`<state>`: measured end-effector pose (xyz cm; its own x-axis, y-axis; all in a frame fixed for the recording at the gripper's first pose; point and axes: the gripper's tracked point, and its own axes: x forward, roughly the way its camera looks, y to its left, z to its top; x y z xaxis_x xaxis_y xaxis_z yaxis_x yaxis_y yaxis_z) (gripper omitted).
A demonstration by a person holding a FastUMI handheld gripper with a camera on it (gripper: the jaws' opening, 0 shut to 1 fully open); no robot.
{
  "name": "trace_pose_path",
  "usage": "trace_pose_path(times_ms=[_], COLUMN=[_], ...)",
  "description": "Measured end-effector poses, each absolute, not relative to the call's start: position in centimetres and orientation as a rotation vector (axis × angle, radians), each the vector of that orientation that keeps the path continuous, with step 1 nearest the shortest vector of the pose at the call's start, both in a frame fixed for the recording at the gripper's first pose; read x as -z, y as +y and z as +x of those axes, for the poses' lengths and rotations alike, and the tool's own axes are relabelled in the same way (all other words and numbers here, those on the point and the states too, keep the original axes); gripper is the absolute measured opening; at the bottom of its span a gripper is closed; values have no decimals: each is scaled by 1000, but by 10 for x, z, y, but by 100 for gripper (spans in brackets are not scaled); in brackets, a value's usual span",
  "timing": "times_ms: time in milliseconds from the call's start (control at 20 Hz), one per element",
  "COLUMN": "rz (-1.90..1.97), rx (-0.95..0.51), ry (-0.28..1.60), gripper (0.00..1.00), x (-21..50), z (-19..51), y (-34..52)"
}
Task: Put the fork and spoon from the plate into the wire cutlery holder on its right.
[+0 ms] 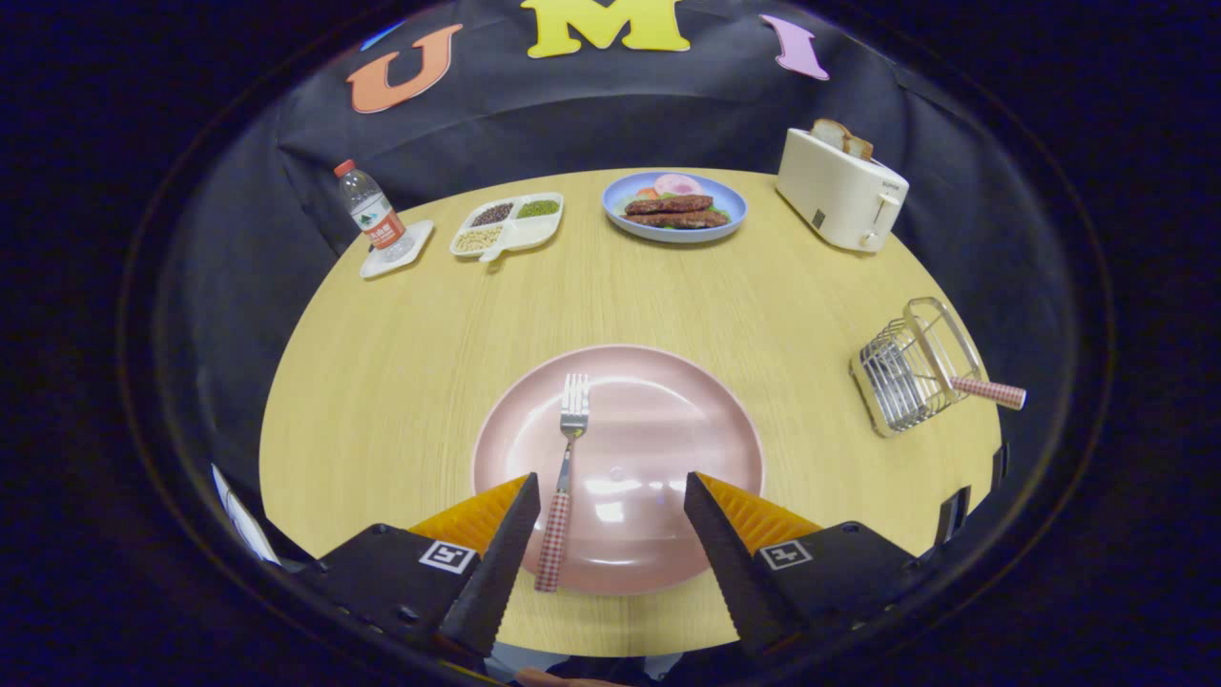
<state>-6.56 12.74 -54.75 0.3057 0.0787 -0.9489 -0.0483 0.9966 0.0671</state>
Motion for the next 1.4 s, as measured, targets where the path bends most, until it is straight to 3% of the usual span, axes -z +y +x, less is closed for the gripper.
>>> trace_pose_path(times_ms=[100,250,450,600,700,750,850,1400], rz=[59,101,74,85,77,93,101,105], rx=[-65,-69,-50,-67,-61,-58,-48,-181], ry=[1268,1288,1275,1270,1280,1285,1295,1274], gripper=[90,79,50,49,42,17,10,5], x=[558,570,580,583,588,588,590,498], z=[-75,-85,-86,-90,-93,-95,-93,-71], y=[136,148,146,155,155,156,153,99])
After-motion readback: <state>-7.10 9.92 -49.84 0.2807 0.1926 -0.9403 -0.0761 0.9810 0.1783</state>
